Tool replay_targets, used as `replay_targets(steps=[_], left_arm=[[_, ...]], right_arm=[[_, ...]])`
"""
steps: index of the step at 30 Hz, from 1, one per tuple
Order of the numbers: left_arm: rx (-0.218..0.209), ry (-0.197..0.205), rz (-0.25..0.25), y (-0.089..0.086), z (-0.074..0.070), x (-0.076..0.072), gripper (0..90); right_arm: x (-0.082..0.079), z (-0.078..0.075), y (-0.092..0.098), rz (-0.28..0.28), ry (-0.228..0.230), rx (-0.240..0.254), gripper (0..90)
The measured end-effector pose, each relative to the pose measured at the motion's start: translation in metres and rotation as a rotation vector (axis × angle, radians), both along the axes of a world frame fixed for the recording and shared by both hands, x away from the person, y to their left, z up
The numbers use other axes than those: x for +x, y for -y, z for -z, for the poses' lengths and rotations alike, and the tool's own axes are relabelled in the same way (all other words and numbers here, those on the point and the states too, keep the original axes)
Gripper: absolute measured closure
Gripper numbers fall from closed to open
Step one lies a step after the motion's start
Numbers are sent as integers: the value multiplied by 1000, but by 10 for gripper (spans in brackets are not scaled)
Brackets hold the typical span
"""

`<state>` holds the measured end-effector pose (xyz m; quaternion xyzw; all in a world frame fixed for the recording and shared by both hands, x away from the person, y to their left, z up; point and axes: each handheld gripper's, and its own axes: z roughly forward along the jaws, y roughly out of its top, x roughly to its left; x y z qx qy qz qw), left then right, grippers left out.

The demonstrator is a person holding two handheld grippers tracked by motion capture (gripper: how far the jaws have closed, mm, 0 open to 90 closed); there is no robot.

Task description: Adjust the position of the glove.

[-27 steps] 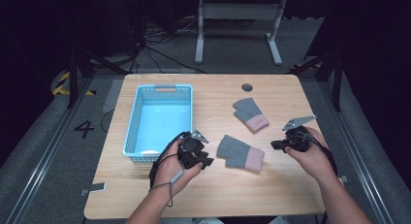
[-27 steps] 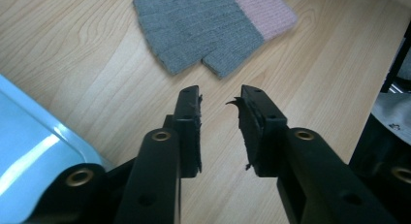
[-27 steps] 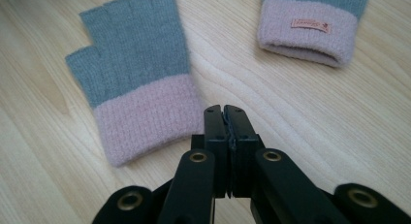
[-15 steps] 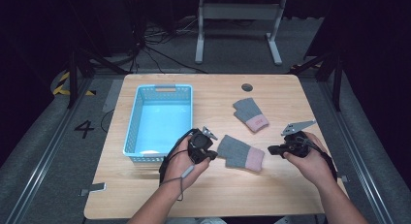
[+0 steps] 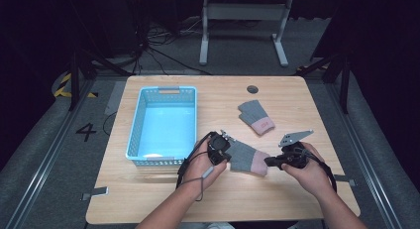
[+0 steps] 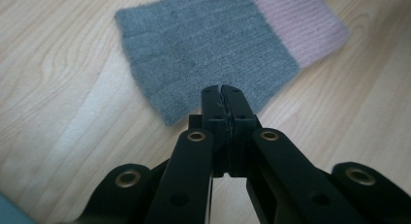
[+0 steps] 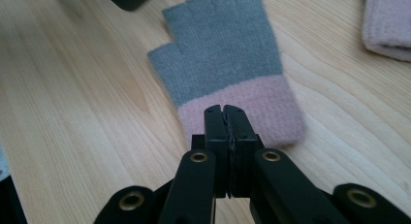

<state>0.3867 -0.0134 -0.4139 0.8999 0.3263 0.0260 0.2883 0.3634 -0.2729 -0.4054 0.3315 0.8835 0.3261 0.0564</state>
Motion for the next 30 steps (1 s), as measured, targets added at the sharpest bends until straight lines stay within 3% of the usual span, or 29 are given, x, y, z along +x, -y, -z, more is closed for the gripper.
replay_targets(steps=[9, 20, 30], left_arm=[[40, 57, -55, 12, 17, 7, 866], [71, 50, -87, 12, 26, 14, 896], [96, 29, -65, 13, 26, 13, 900]], right_arm=[[-1, 14, -9, -11, -16, -15, 900], [-2, 22, -17, -16, 0, -9, 900], [0, 30, -18, -13, -22, -54, 900]])
